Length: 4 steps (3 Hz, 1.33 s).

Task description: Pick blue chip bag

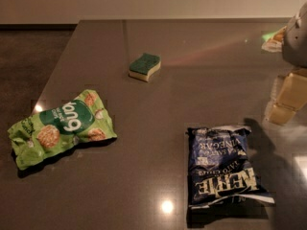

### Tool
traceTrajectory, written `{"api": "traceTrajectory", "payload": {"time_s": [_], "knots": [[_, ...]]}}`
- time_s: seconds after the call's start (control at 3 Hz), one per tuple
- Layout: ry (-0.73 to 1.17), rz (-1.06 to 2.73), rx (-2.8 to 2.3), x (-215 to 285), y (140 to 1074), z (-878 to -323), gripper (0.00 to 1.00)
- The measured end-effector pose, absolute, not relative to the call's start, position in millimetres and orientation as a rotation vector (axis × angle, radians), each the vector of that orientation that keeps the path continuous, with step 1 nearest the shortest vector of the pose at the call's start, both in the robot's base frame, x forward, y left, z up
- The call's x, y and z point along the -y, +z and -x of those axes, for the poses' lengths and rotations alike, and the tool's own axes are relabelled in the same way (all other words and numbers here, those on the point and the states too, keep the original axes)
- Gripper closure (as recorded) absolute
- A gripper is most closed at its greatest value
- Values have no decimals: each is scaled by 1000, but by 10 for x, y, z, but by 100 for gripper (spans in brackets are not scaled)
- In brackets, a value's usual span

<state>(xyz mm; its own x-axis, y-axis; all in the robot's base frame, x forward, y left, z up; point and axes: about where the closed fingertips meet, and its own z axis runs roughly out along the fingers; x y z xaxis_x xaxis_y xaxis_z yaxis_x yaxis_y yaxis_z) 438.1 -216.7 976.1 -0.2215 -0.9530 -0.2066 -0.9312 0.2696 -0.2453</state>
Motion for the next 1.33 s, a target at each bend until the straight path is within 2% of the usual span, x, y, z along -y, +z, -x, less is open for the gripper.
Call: {"api": "traceTrajectory", "payload": {"time_s": [0.67, 1.33], "knots": [[-86, 1734, -2215, 2071, 9735, -4240, 0], [-1, 1830, -2153, 1662, 9354, -3836, 0]]}}
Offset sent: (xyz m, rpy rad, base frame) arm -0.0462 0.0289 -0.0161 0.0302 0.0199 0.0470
